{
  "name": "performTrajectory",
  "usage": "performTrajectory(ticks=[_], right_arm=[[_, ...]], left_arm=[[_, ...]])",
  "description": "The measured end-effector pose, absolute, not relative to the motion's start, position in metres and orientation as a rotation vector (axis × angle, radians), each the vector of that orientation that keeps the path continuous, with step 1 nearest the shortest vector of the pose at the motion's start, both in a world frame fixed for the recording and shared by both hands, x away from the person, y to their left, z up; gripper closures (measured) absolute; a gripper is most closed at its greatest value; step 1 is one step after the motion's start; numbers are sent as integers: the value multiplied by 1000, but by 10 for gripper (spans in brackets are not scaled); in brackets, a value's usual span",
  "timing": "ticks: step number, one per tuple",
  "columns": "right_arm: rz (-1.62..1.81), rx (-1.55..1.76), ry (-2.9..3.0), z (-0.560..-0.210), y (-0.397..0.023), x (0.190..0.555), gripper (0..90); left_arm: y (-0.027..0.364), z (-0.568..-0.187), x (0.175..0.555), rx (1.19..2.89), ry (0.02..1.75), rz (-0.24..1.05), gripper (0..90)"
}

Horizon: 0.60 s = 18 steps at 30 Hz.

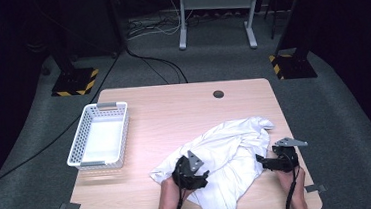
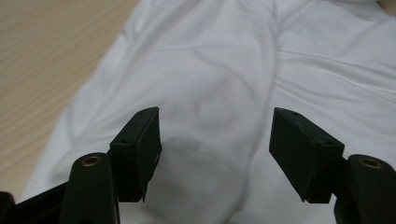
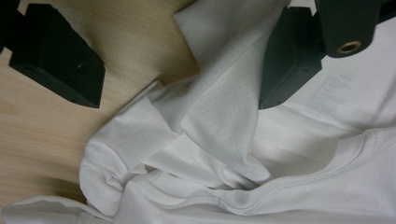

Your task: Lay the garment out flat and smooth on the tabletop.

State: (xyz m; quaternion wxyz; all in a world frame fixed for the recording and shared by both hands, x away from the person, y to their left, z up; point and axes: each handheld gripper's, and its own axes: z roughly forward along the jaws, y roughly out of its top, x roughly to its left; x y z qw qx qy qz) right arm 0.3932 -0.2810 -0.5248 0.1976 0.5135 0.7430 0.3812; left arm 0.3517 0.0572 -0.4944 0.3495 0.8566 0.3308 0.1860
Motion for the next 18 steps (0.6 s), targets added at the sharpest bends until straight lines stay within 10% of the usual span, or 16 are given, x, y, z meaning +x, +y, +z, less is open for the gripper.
performTrajectory(ticks=[10, 18], right_arm=[[1059, 1418, 2106, -525, -279, 393, 149], [1029, 1416, 2110, -525, -277, 394, 152]], left_arm=[[38, -509, 363, 2321, 822, 458, 876], [69, -490, 360, 2216, 882, 475, 886]])
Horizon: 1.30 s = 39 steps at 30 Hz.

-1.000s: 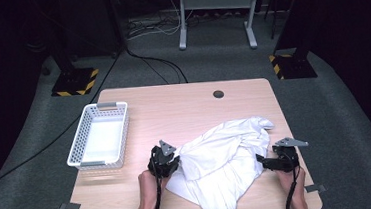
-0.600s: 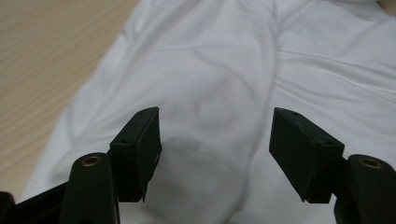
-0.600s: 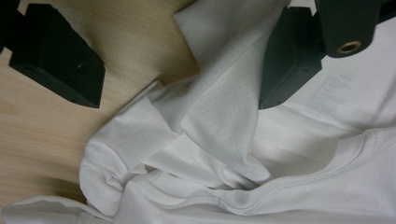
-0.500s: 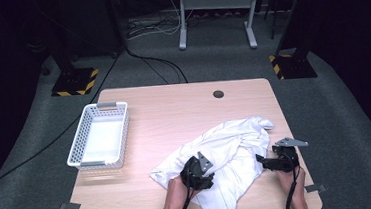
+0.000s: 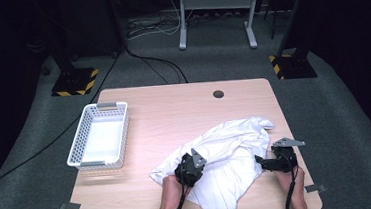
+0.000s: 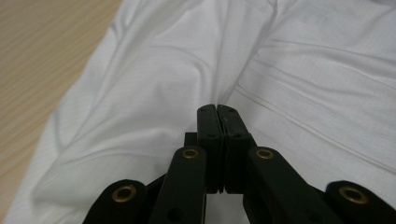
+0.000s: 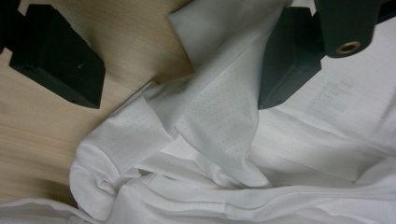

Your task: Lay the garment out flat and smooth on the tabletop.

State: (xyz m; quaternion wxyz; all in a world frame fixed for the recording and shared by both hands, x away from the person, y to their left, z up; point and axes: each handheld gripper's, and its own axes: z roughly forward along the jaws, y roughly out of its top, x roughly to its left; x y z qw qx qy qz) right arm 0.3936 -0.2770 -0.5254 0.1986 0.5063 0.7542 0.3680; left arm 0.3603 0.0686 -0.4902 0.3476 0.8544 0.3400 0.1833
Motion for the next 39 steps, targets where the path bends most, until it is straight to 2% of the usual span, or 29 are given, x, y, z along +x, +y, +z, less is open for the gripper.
performTrajectory(ticks=[6, 10, 12, 15, 17, 21, 24, 26, 29, 32, 34, 36, 39], right_arm=[[1029, 1416, 2109, -525, -277, 394, 153], [1025, 1419, 2105, -525, -277, 394, 153], [1012, 1410, 2108, -525, -276, 394, 154], [1015, 1374, 2091, -524, -274, 391, 162], [1044, 1345, 2059, -521, -271, 386, 184], [1073, 1292, 2081, -513, -255, 383, 225], [1034, 1254, 2137, -506, -230, 395, 311], [1010, 1288, 2154, -507, -222, 409, 356], [1011, 1348, 2179, -512, -218, 424, 478], [1007, 1373, 2181, -515, -216, 430, 695], [1021, 1369, 2173, -516, -216, 430, 803], [1023, 1350, 2158, -515, -215, 426, 836], [1025, 1324, 2135, -511, -214, 420, 839]], left_arm=[[124, -479, 350, 2129, 995, 491, 886], [160, -487, 347, 2069, 1106, 479, 884], [166, -493, 347, 2065, 1124, 474, 866], [158, -495, 344, 2069, 1088, 484, 655], [148, -493, 341, 2067, 1069, 528, 552], [128, -495, 342, 2118, 1011, 533, 488], [113, -501, 348, 2153, 990, 533, 449], [108, -503, 351, 2164, 1001, 550, 466], [105, -504, 355, 2174, 1011, 572, 553], [106, -504, 357, 2169, 1007, 577, 680], [106, -504, 358, 2166, 1001, 578, 743], [107, -502, 357, 2154, 992, 577, 785], [109, -499, 354, 2140, 972, 584, 801]])
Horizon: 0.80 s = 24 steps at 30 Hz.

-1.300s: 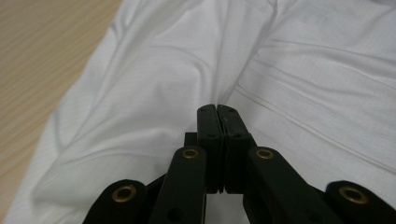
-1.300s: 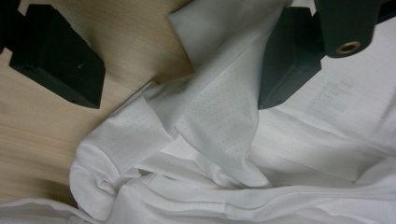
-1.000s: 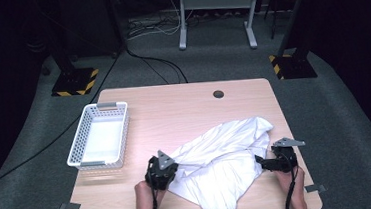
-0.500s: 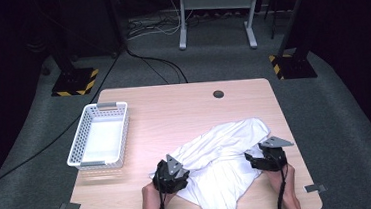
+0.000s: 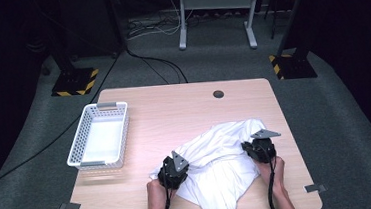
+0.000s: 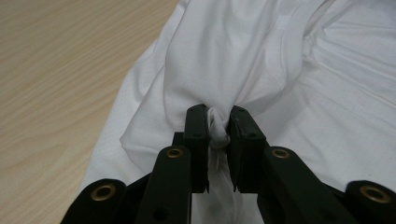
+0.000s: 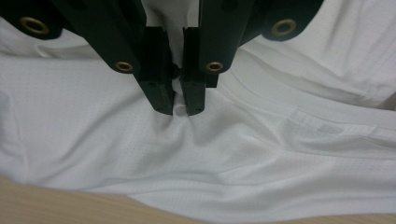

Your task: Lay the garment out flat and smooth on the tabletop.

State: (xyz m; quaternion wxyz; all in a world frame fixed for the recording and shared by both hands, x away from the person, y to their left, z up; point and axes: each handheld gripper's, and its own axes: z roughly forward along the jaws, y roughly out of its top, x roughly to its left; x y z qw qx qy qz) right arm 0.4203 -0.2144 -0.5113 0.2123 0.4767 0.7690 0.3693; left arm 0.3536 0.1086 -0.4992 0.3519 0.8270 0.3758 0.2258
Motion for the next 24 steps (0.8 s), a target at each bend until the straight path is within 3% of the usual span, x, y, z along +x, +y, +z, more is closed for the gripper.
performTrajectory(ticks=[10, 14, 18, 24], right_arm=[[1156, 1214, 2017, -477, -220, 340, 835], [1193, 1184, 1983, -459, -219, 324, 838], [1183, 1168, 1976, -444, -216, 350, 839], [1065, 1275, 2095, -460, -200, 466, 822]], left_arm=[[132, -473, 317, 2021, 919, 568, 814], [138, -456, 317, 1979, 915, 591, 816], [139, -445, 355, 1982, 950, 609, 818], [136, -469, 449, 2010, 1185, 548, 802]])
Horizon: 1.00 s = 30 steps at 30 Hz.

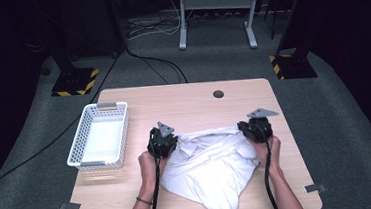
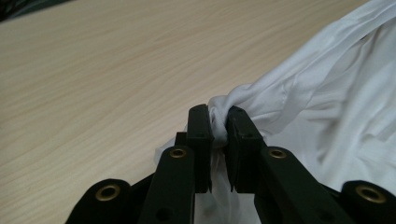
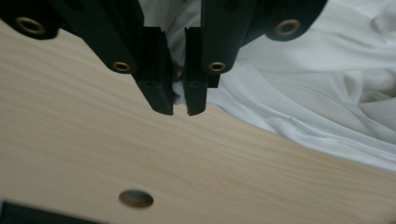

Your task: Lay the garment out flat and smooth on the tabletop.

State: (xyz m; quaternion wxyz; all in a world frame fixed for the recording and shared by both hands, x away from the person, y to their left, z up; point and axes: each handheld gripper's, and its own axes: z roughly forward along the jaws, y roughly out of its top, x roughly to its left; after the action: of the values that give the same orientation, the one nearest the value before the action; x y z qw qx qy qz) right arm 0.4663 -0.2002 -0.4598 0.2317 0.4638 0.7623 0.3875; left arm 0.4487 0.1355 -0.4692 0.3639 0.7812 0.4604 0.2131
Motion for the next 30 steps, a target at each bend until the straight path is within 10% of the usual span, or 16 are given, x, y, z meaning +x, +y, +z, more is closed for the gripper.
performTrajectory(ticks=[9, 30], right_arm=[[1031, 1395, 2060, -459, -203, 481, 377], [955, 1285, 2278, -514, -205, 346, 540]], left_arm=[[142, -476, 433, 1973, 1254, 546, 312], [128, -524, 342, 2117, 1110, 439, 137]])
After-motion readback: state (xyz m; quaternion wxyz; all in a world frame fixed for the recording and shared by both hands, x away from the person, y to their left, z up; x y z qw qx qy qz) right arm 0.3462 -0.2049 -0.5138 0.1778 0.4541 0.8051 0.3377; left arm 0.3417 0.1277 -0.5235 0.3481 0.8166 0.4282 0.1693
